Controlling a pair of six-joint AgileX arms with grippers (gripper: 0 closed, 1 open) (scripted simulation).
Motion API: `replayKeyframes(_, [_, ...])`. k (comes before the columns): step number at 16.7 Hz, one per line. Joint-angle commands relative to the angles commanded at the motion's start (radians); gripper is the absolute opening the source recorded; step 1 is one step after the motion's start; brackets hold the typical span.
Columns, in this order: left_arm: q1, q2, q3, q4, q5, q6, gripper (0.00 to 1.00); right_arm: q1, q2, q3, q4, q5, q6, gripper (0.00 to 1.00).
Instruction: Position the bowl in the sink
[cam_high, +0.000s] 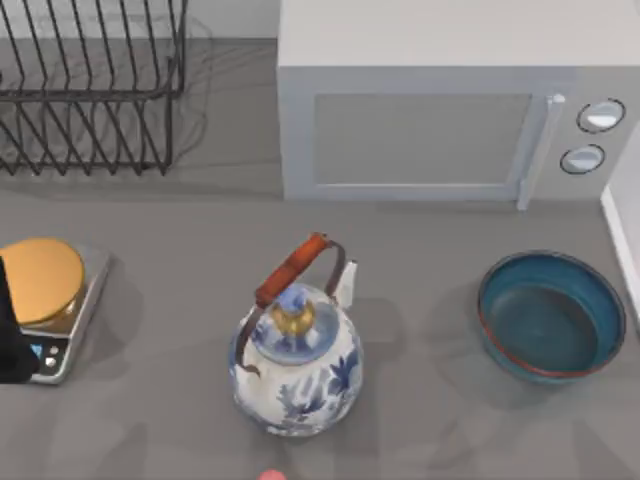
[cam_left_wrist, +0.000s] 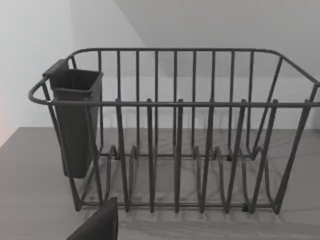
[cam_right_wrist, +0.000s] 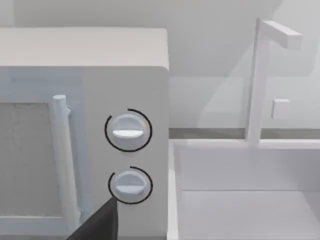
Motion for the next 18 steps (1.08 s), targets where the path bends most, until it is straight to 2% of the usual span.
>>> replayKeyframes(4, [0.0,0.0,0.0,0.0,0.0,0.0,1.0,0.005,0.032,0.032,-0.029,-0.001,0.005,1.0])
replayKeyframes(8, [0.0,0.0,0.0,0.0,0.0,0.0,1.0,0.029,0.223,0.213,-0.184,-0.001,0.031,1.0])
replayKeyframes(18, [0.0,0.0,0.0,0.0,0.0,0.0,1.0,0.119,1.193,0.908,-0.83,0.003,0.128,1.0])
